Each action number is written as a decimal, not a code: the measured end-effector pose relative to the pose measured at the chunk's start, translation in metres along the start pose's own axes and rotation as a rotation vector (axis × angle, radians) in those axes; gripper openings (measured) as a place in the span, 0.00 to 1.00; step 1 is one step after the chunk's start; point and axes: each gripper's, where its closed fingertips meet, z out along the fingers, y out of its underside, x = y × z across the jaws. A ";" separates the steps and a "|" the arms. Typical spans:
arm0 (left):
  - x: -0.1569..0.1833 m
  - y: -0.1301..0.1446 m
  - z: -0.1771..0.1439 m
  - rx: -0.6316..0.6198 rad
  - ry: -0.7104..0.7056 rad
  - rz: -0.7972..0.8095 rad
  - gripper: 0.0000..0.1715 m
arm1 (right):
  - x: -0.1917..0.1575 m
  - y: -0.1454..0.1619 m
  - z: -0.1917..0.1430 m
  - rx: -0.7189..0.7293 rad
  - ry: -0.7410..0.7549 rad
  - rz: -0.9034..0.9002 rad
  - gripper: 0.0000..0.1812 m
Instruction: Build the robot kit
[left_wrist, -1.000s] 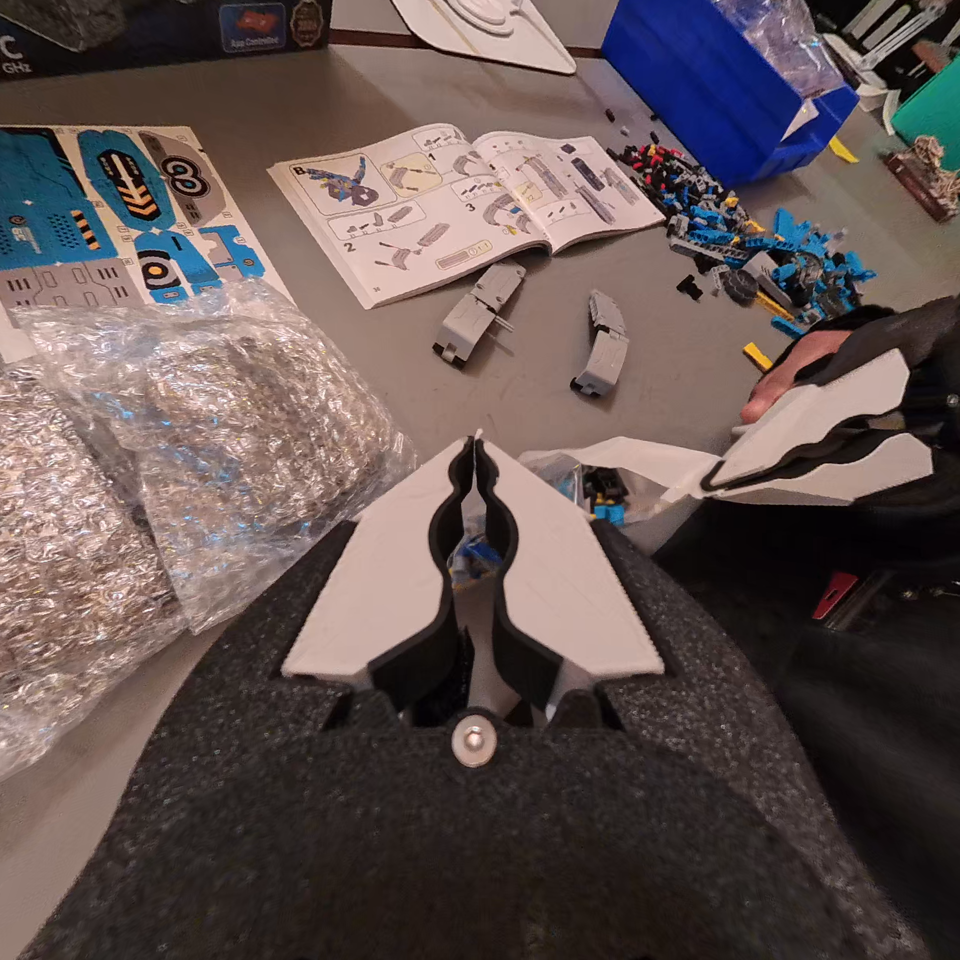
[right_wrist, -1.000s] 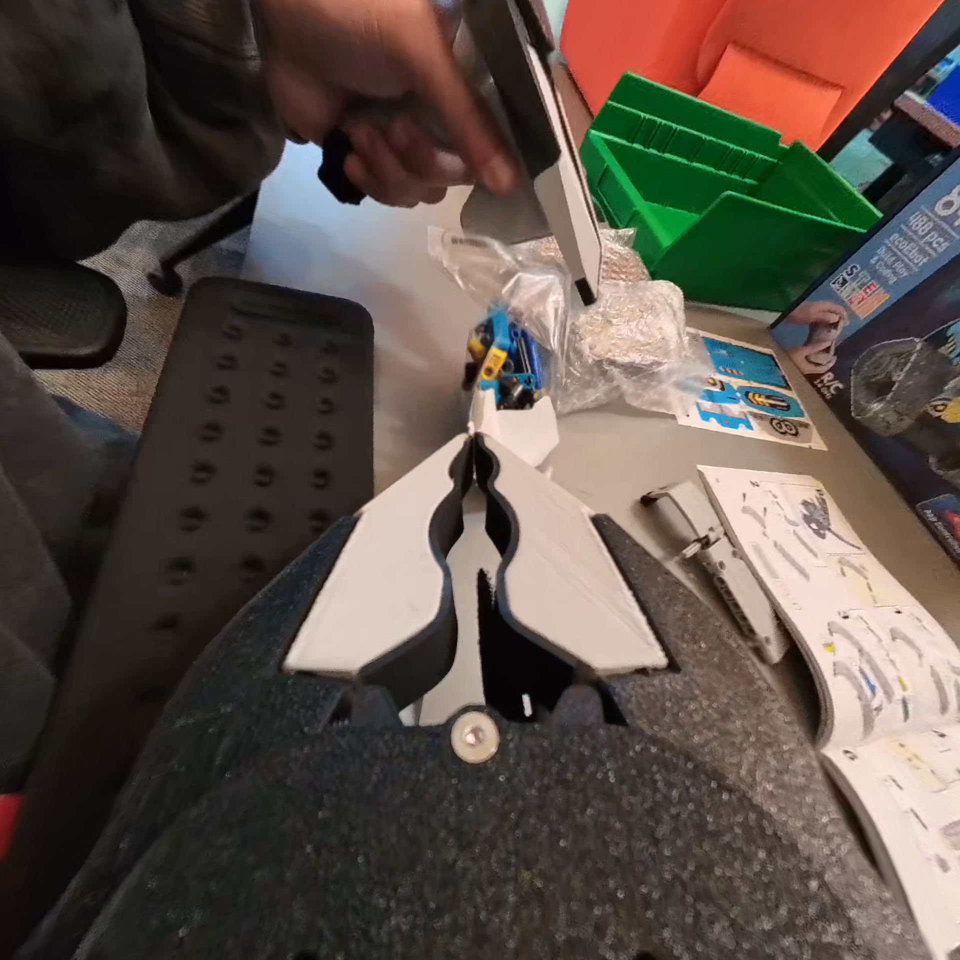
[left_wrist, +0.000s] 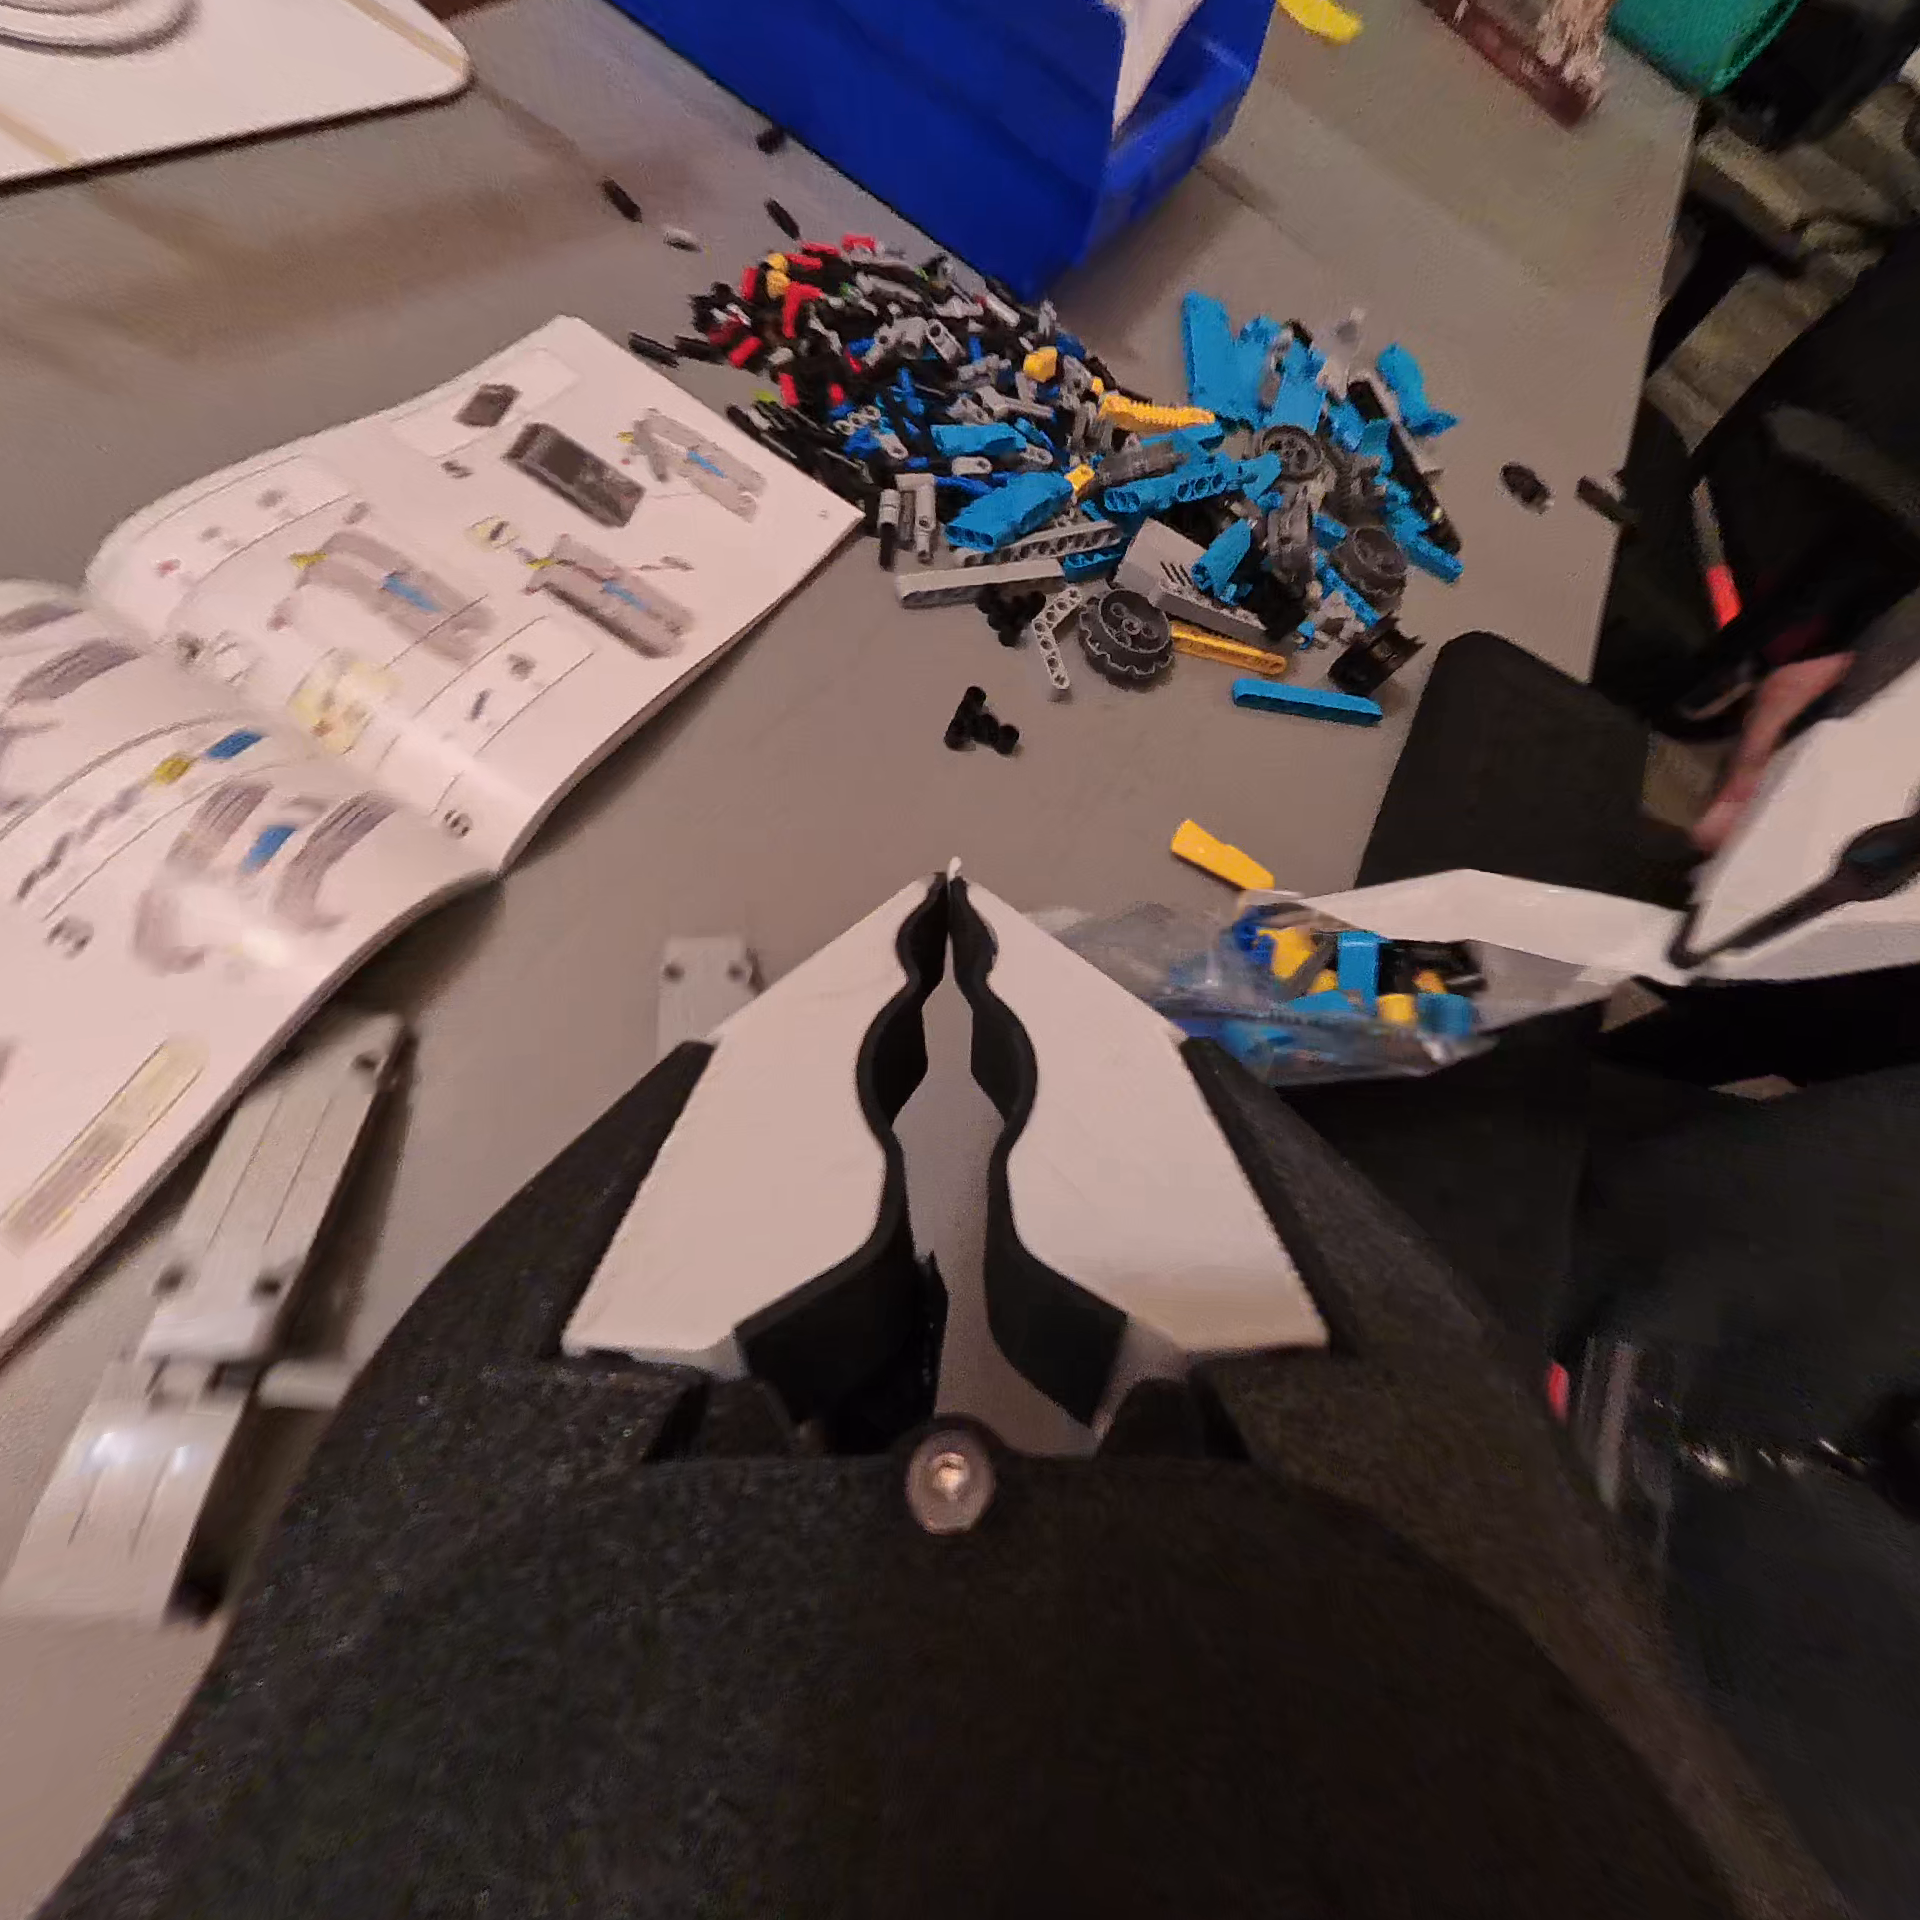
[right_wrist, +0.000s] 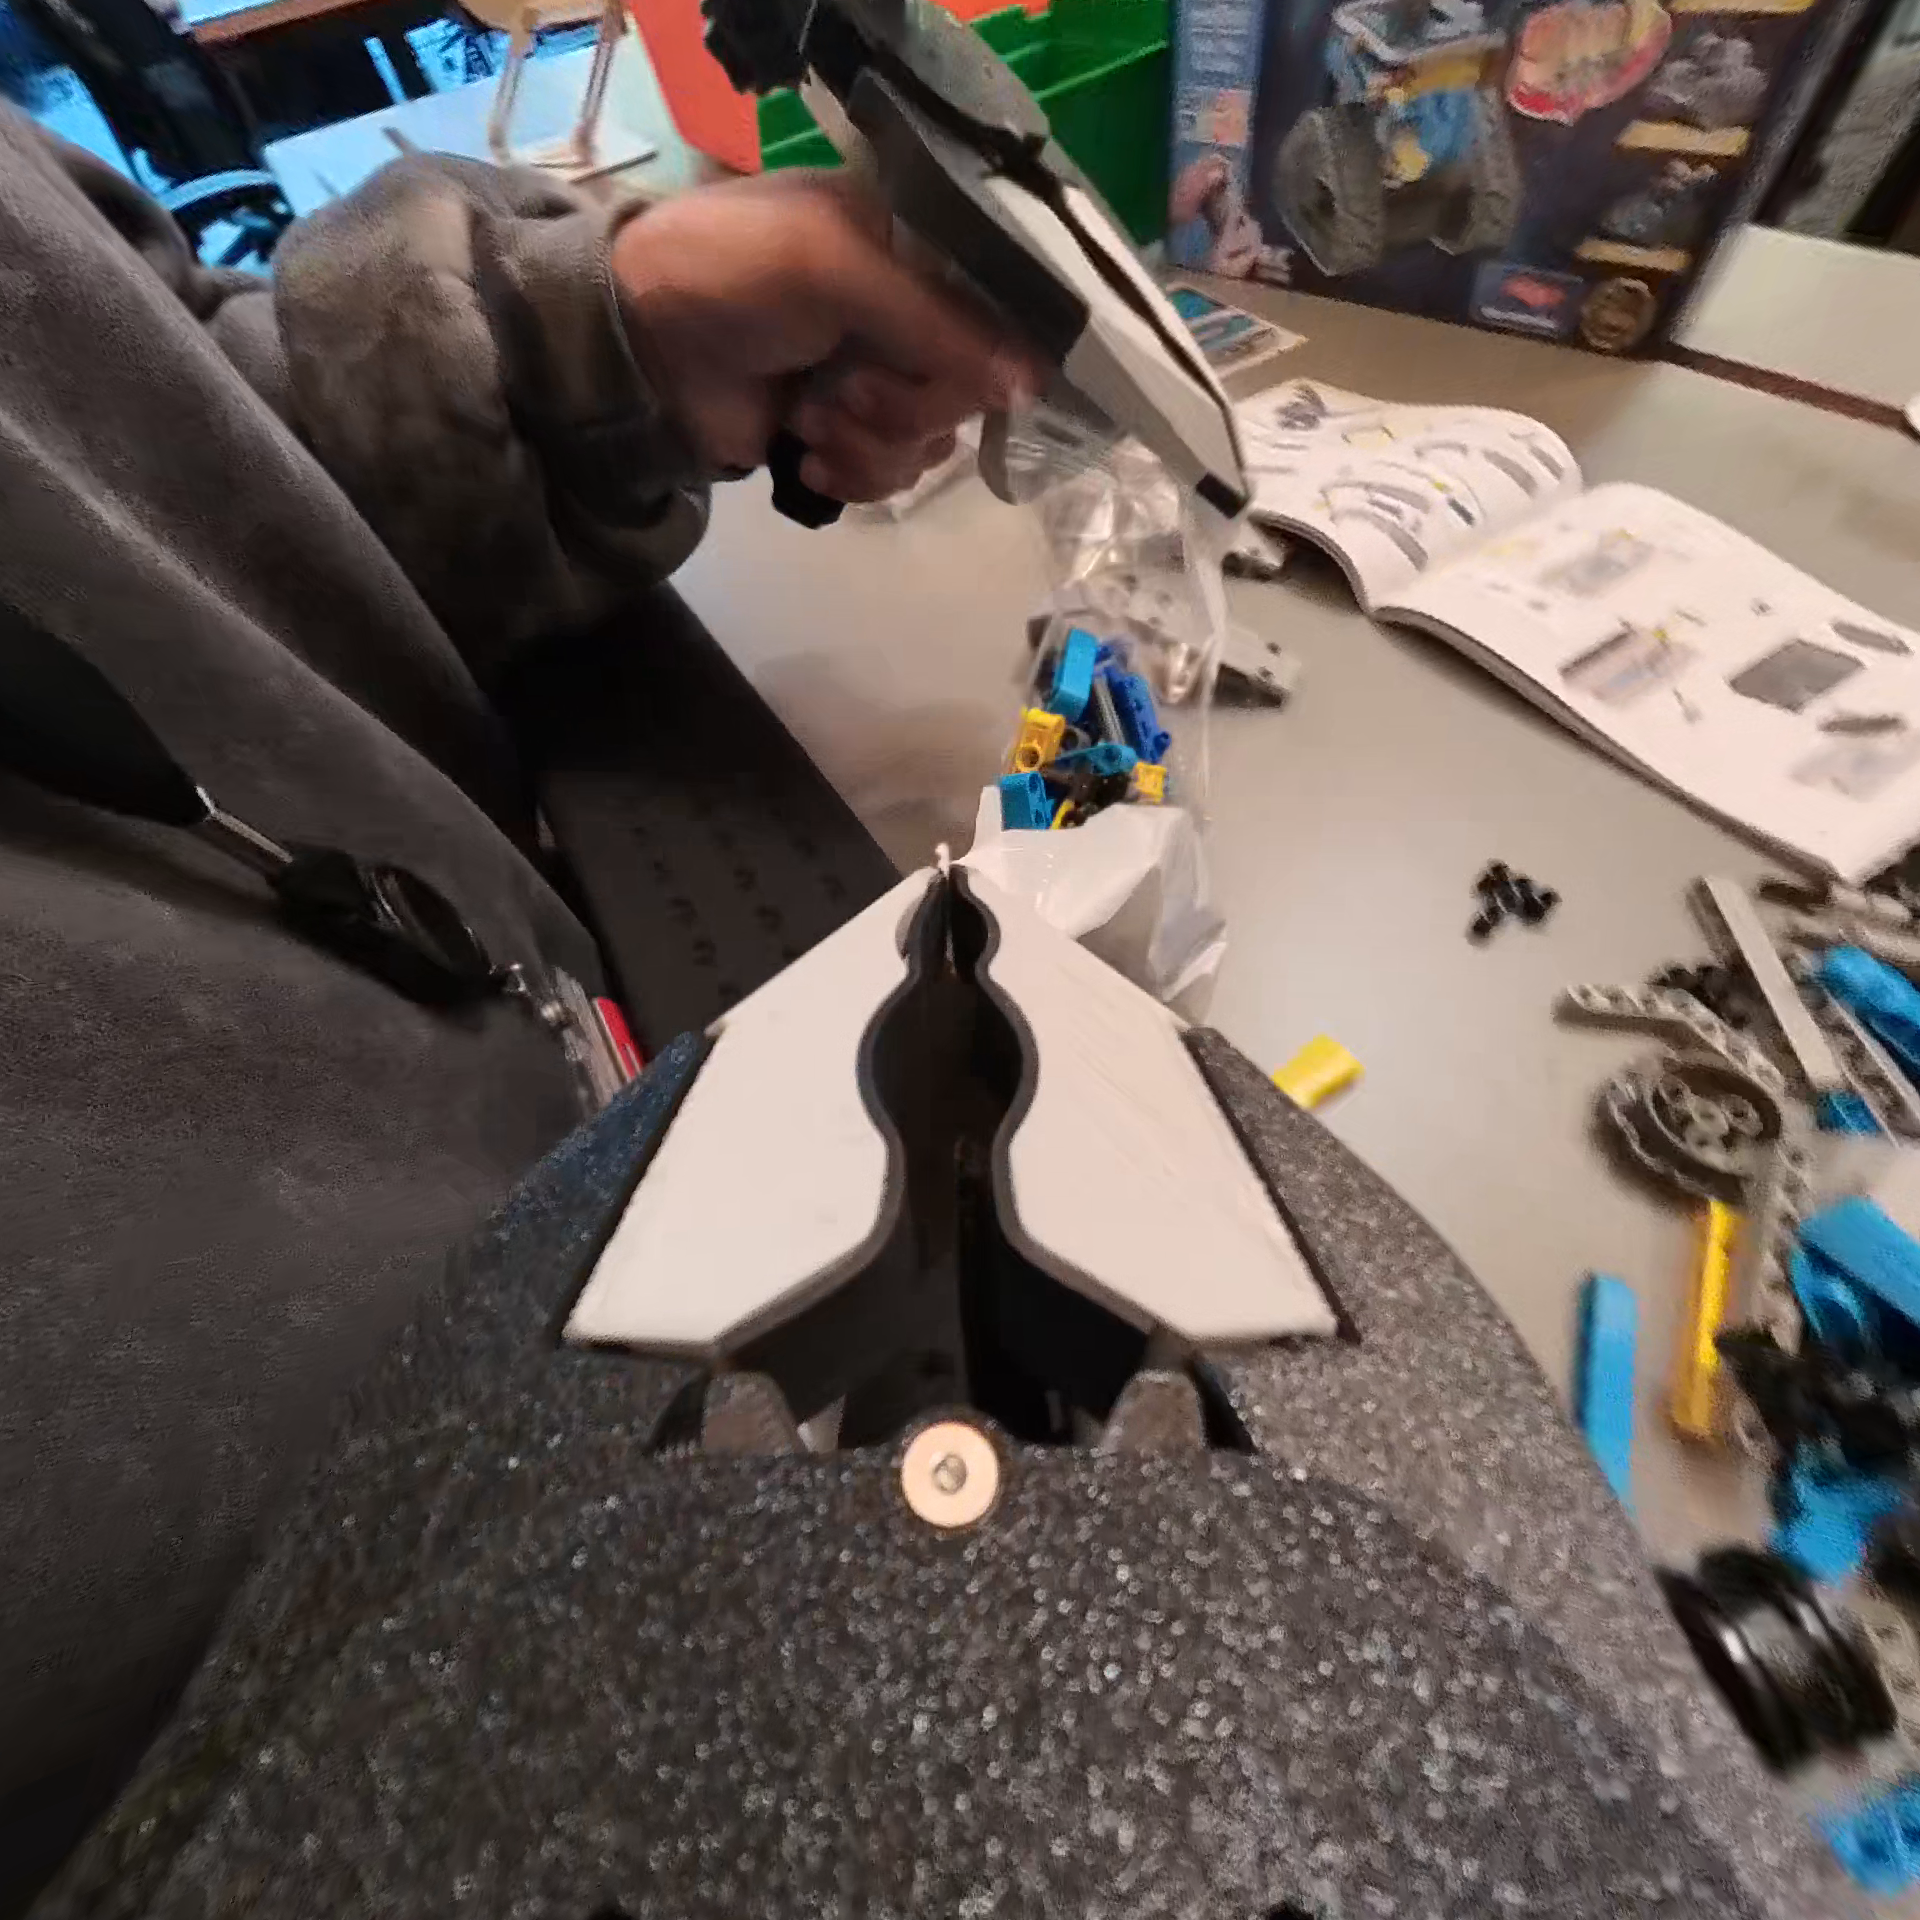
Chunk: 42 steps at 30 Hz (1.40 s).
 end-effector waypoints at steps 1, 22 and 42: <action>0.002 -0.004 0.015 -0.018 -0.009 0.019 0.00 | 0.005 0.004 -0.009 0.003 0.021 0.017 0.00; 0.033 -0.047 0.112 -0.342 0.192 0.108 0.00 | 0.092 0.018 -0.062 0.093 -0.083 0.475 0.00; 0.031 0.005 0.079 -0.262 0.164 0.272 0.18 | 0.162 0.046 -0.088 0.046 0.351 0.297 0.18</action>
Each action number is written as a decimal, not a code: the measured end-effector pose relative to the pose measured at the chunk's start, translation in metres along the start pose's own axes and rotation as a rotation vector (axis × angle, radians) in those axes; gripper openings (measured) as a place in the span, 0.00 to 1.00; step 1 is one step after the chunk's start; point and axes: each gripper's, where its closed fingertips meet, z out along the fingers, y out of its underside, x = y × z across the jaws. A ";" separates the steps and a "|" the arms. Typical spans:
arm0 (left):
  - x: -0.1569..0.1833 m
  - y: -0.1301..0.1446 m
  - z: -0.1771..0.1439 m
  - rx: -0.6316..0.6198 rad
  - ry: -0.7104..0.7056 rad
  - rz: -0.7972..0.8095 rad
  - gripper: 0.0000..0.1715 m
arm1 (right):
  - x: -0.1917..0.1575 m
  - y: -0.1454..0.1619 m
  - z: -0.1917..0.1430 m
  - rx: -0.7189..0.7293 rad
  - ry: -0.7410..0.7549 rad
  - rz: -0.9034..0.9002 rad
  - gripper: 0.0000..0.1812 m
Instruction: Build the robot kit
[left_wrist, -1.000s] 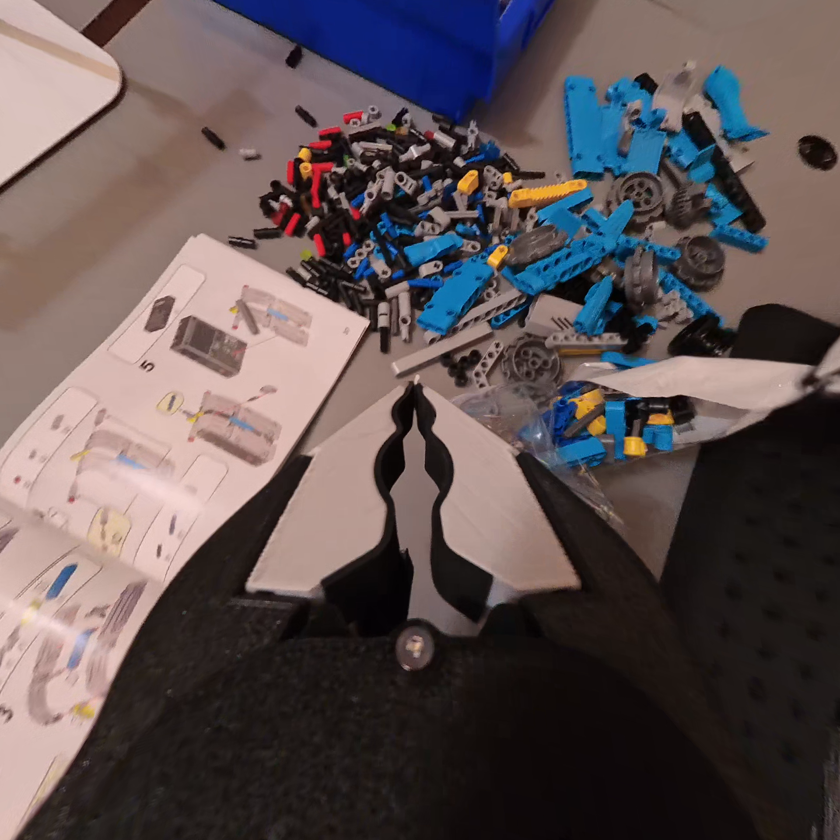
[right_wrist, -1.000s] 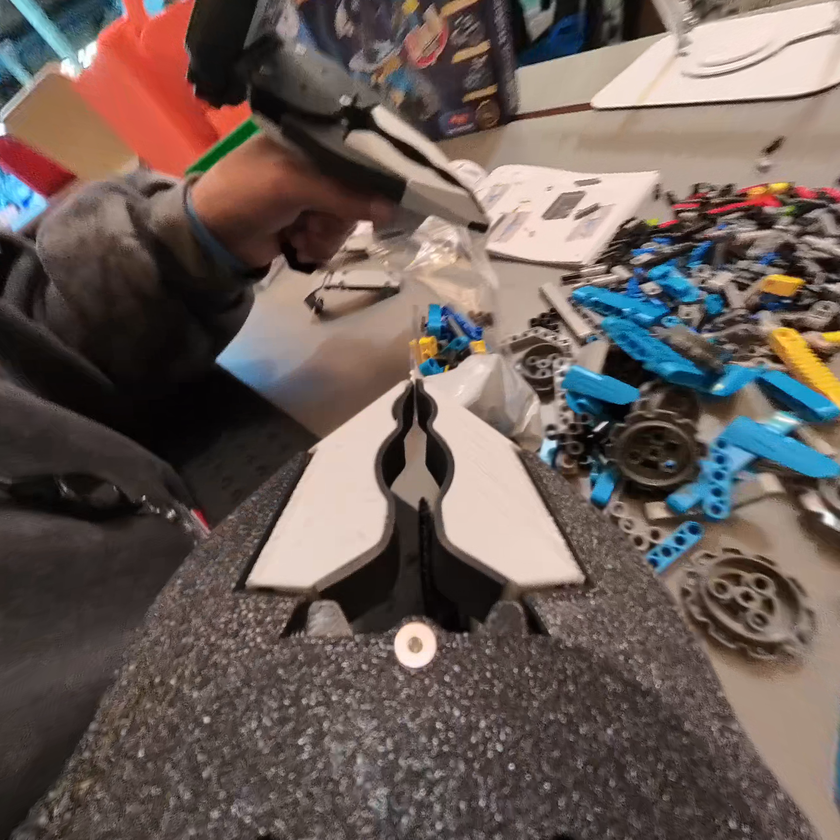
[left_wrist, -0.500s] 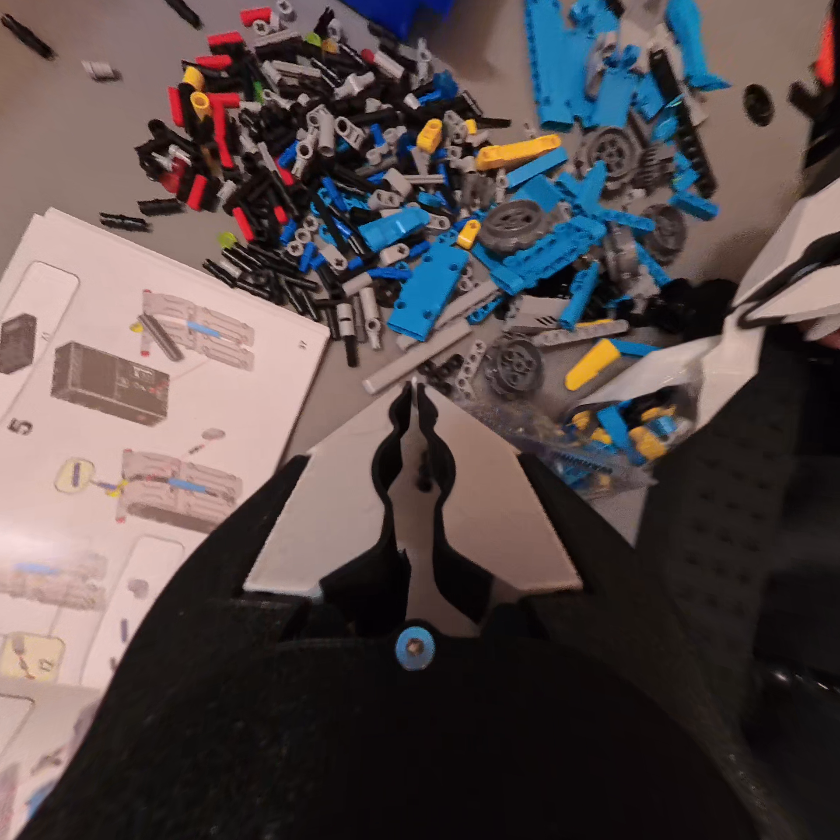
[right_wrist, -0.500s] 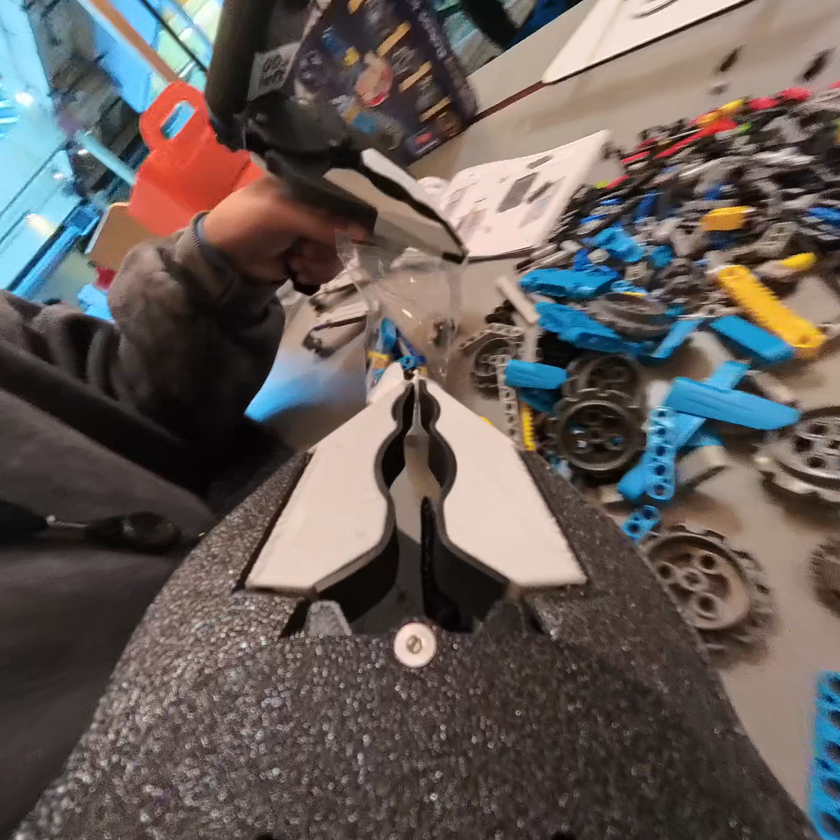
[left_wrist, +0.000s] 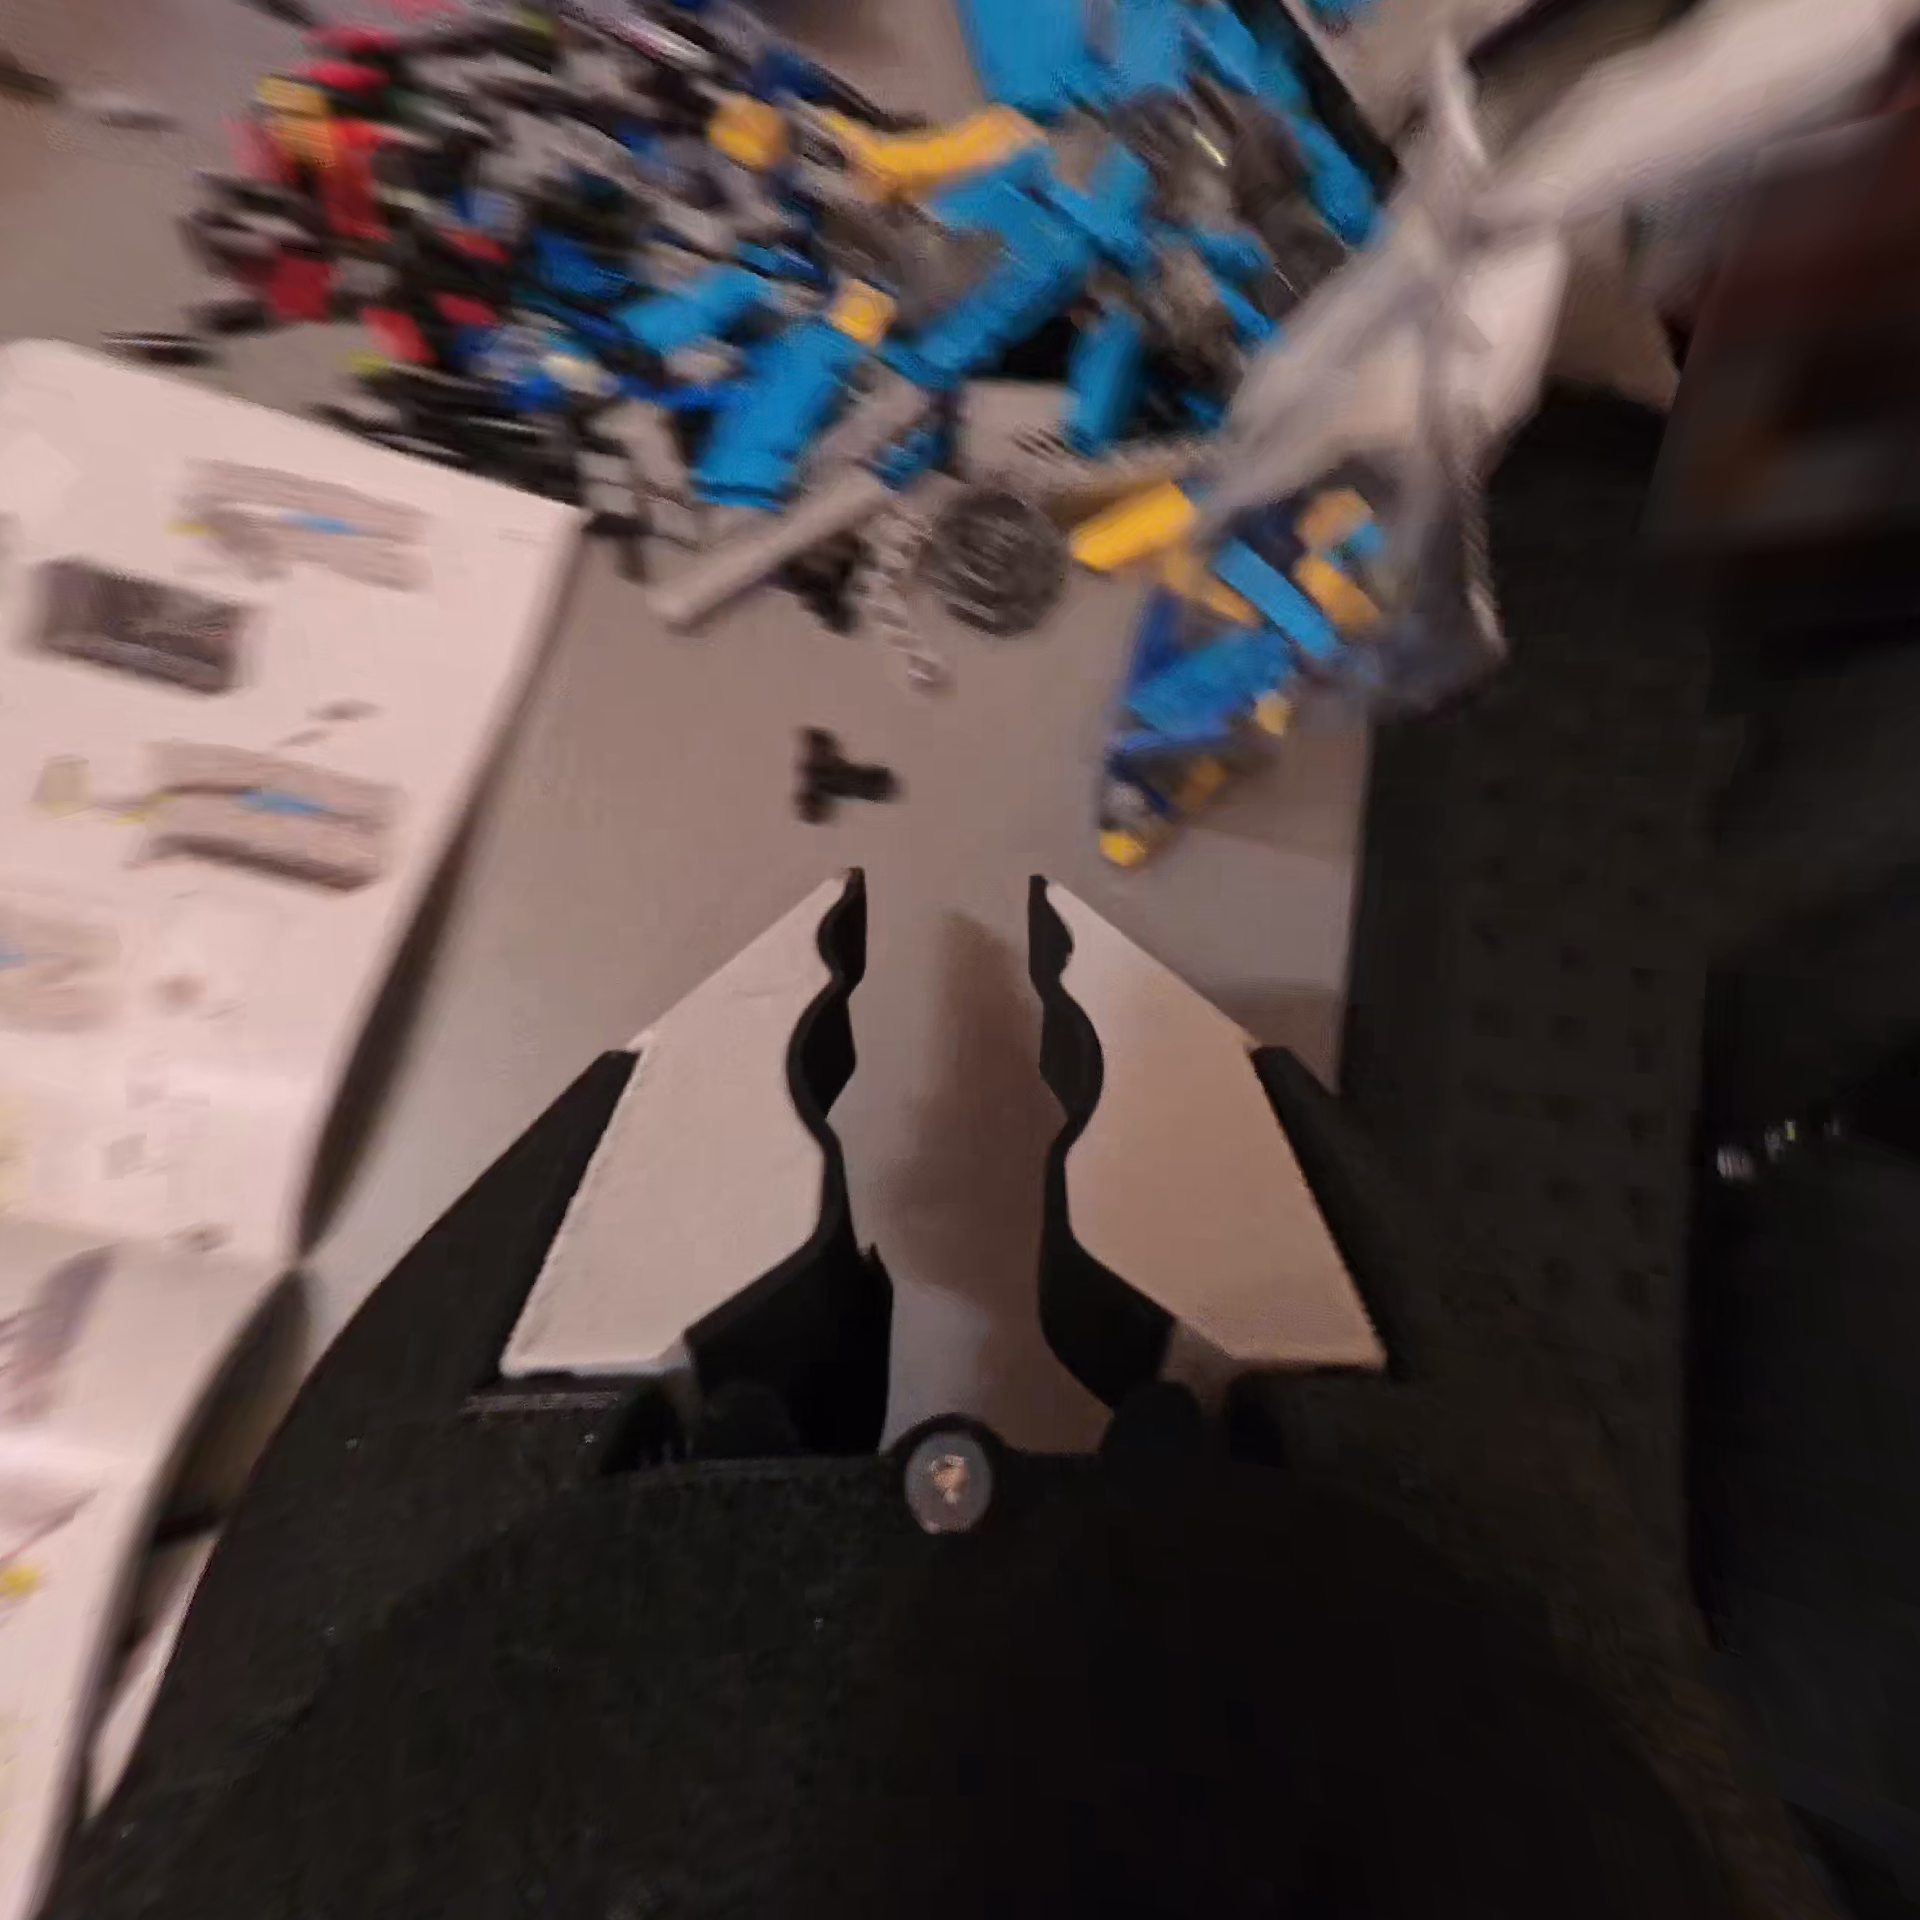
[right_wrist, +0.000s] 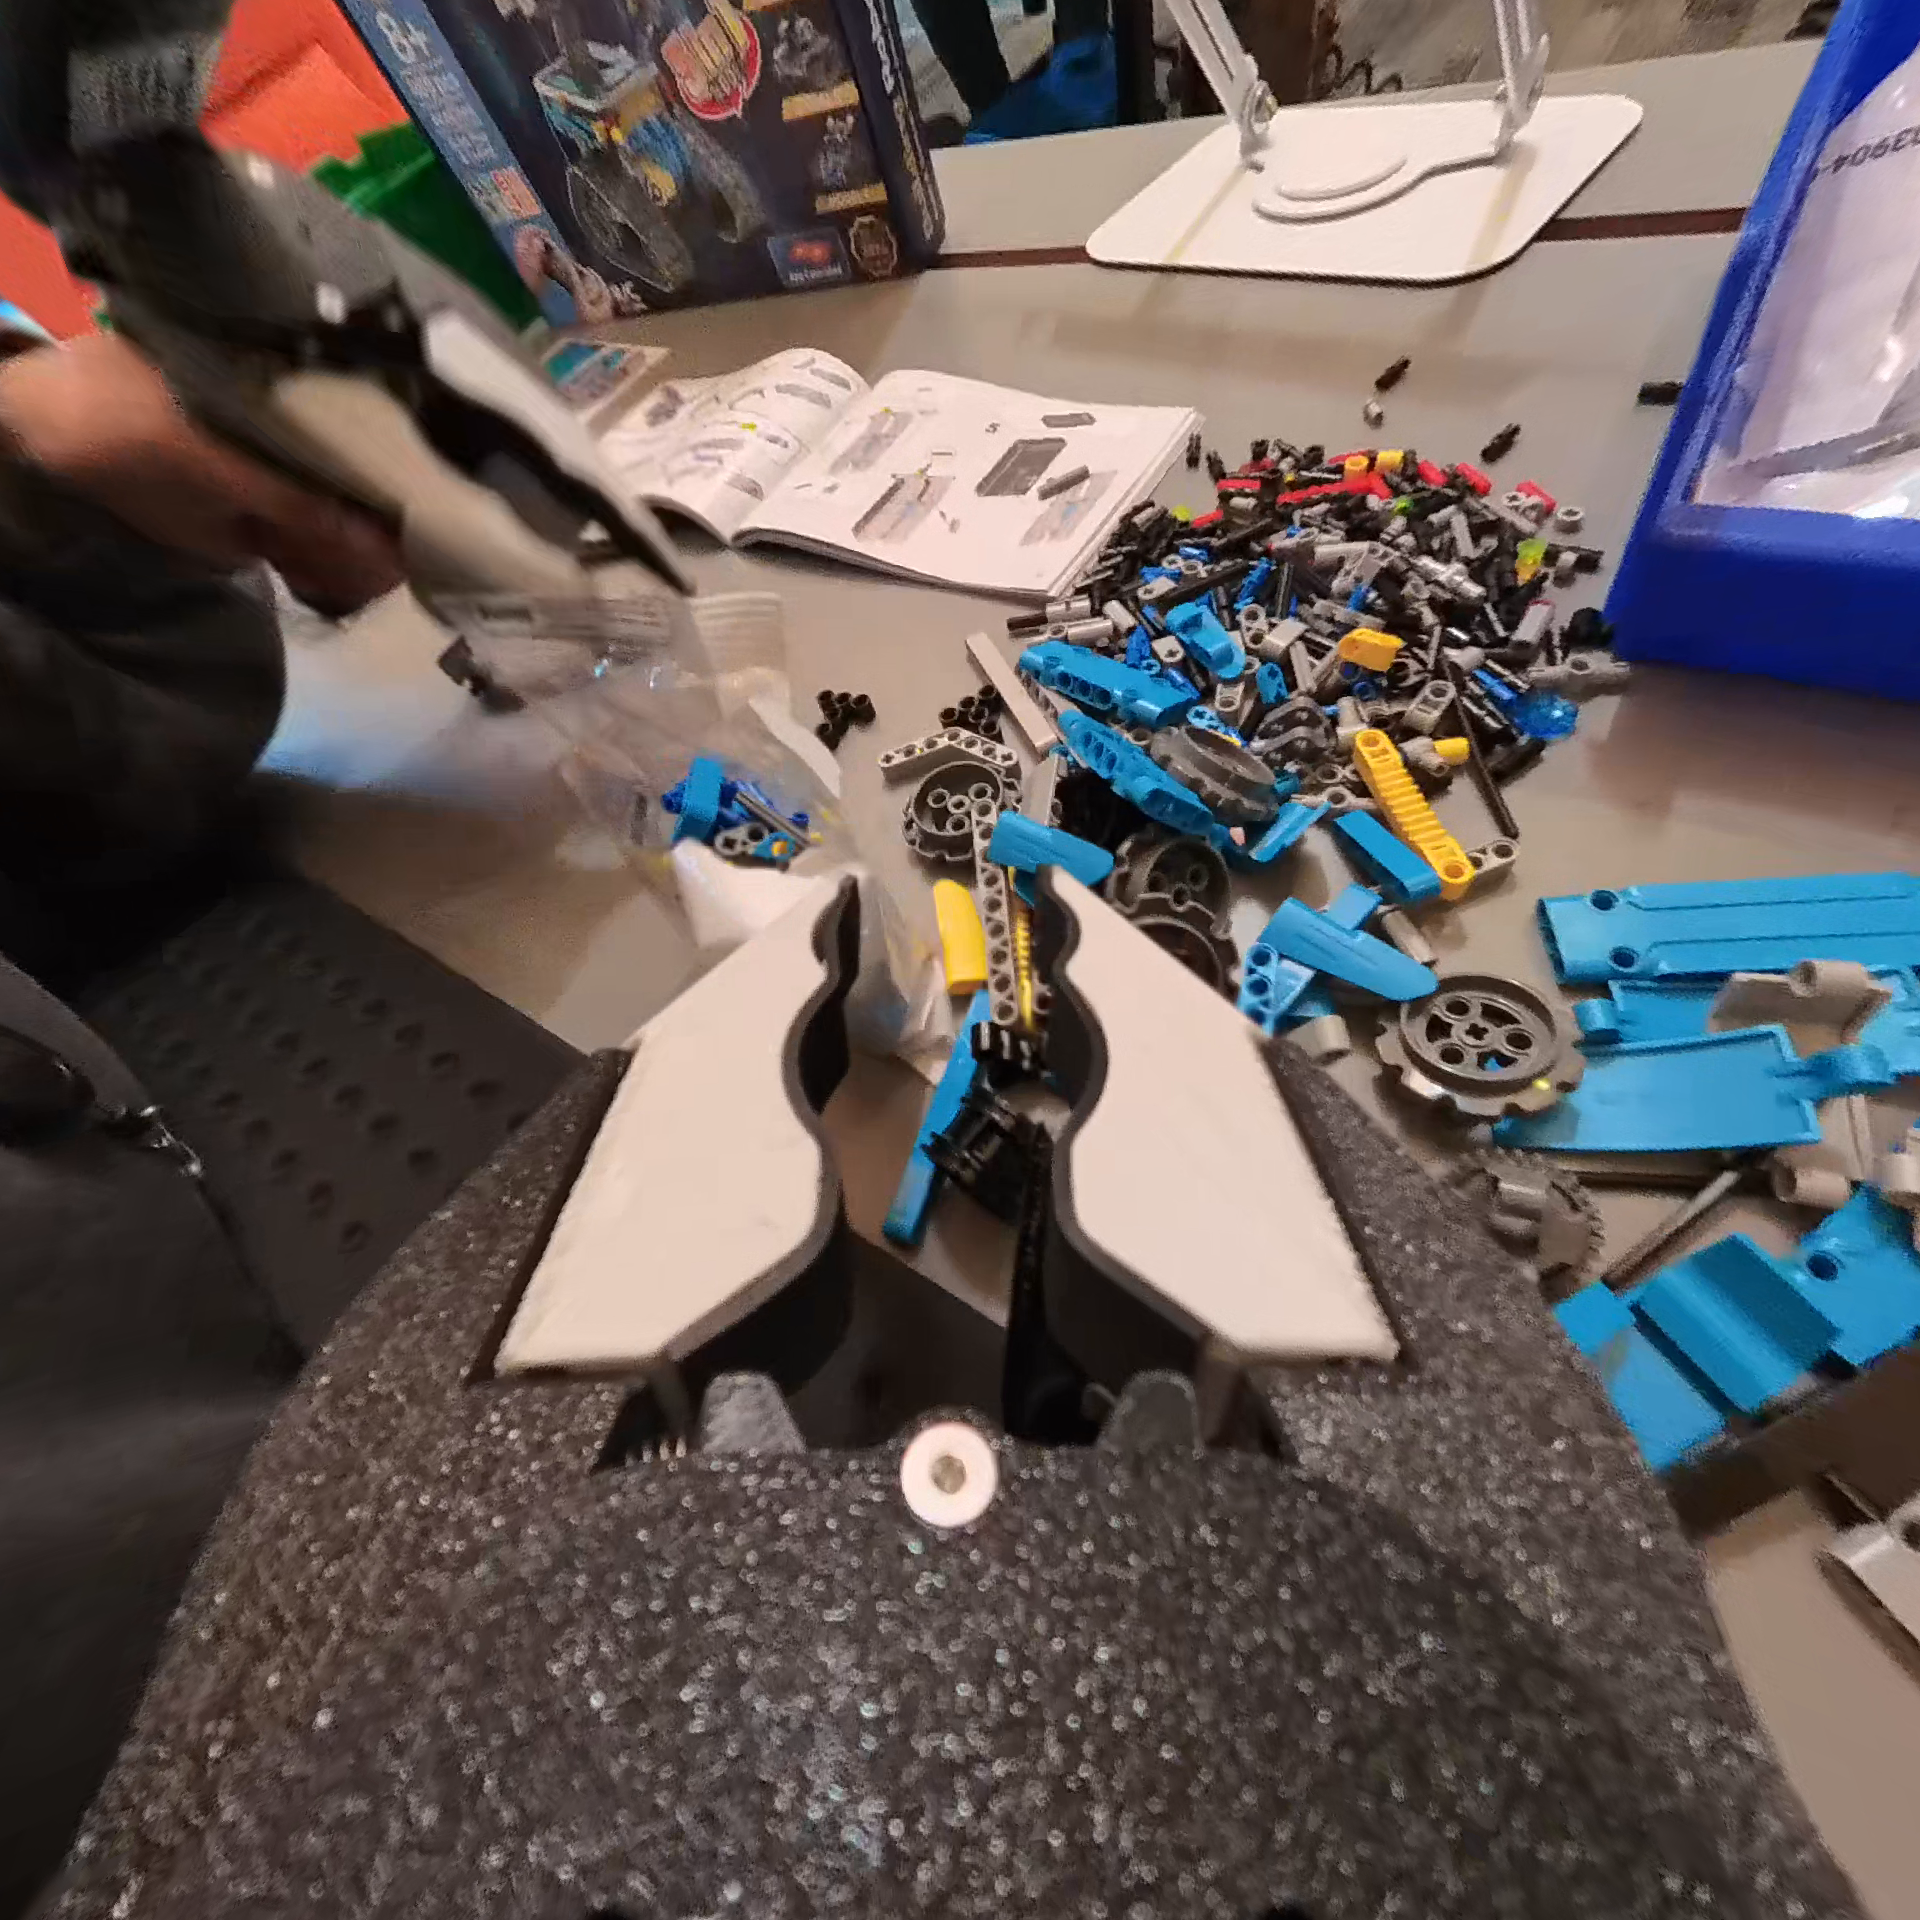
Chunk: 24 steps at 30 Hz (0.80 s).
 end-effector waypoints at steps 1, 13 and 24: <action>0.019 0.009 0.010 -0.023 0.032 0.071 0.18 | -0.002 -0.001 0.003 0.011 -0.019 0.013 0.18; 0.051 0.015 0.069 0.017 0.075 0.105 0.12 | -0.010 0.001 0.022 -0.006 -0.050 0.049 0.16; 0.080 0.007 0.050 0.093 0.372 -0.191 0.00 | 0.002 0.009 -0.008 -0.006 -0.004 0.007 0.16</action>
